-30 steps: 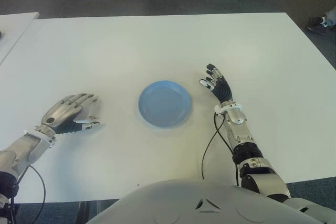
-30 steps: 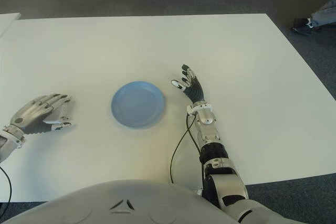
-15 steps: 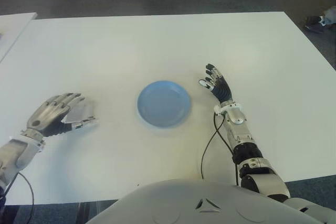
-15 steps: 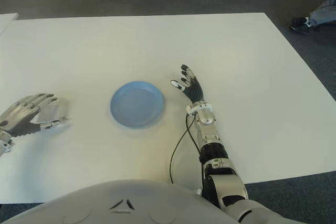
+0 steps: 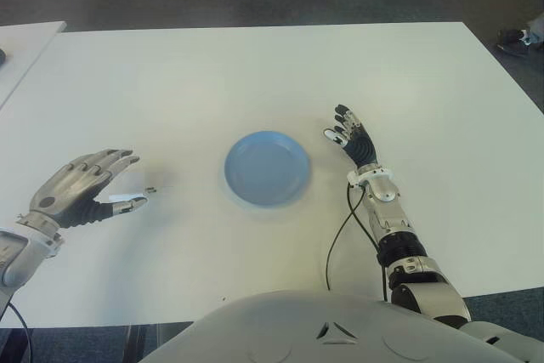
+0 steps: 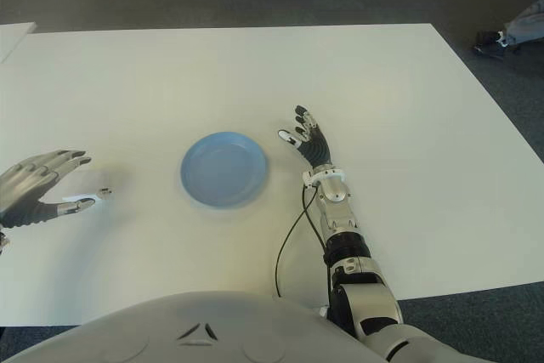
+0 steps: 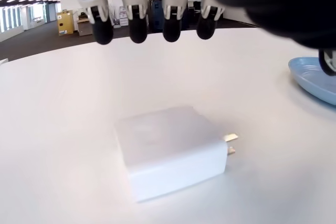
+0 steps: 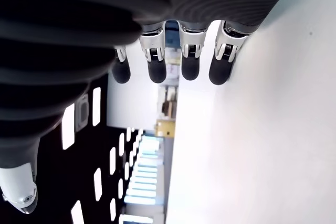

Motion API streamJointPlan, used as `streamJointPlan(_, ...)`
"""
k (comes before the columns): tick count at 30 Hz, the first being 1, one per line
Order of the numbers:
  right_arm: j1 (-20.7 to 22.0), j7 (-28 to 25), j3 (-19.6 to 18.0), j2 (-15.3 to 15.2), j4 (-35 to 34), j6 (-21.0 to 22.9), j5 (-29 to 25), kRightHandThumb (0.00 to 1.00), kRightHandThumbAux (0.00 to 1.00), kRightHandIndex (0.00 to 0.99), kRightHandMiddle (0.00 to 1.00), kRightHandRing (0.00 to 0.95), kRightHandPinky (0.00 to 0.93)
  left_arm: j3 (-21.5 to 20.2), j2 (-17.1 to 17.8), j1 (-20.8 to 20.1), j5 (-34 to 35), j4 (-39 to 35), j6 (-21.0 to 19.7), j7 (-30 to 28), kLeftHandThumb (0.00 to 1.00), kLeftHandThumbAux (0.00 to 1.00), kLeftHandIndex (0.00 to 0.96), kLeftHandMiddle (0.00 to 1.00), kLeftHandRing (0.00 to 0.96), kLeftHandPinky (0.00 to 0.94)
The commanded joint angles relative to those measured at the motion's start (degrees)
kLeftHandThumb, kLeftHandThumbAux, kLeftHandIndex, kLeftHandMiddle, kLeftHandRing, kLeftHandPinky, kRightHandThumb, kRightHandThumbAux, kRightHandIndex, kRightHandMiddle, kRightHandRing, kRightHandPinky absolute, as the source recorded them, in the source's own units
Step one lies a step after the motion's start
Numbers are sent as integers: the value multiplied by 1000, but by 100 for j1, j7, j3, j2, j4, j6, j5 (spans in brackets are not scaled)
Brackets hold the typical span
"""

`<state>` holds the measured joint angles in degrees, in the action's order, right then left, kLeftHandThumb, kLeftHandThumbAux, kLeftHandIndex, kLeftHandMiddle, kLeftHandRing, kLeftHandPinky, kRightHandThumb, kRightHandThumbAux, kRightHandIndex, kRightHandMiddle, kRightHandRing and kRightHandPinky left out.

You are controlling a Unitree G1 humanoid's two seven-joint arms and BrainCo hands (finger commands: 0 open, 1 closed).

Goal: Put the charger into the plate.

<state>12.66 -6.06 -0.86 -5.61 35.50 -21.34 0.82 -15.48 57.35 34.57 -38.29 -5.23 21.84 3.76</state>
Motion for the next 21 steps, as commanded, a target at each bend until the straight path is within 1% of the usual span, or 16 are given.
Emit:
streamJointPlan(1, -127, -3, 33, -4, 120, 167, 53, 52, 577, 0, 12, 23, 75, -110, -203, 94, -16, -262, -147, -313, 305, 100, 0, 0, 0, 0)
streamJointPlan(12, -148, 39, 44, 1, 72, 148, 72, 66, 566, 0, 14, 26, 78, -270, -435, 193, -171, -611, -235, -584, 308, 75, 0, 0, 0, 0)
streamJointPlan(21, -154, 86, 77, -11, 42, 138, 125, 57, 552, 0, 14, 26, 77, -294, -475, 180, -218, -647, -154, -717, 320, 78, 0, 0, 0, 0)
